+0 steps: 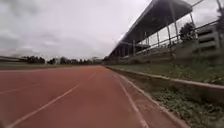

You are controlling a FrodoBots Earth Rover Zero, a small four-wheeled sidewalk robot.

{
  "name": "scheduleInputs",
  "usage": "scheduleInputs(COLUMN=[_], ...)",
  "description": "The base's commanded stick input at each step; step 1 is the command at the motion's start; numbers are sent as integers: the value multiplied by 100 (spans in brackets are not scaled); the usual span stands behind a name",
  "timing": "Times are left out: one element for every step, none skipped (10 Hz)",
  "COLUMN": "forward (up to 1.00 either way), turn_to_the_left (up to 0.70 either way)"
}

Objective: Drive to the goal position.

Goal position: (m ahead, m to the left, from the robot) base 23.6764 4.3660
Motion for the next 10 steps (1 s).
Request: scheduleInputs(forward=[70,70,70,70,70,70,70,70,70,70], turn_to_the_left=[0,0,0,0,0,0,0,0,0,0])
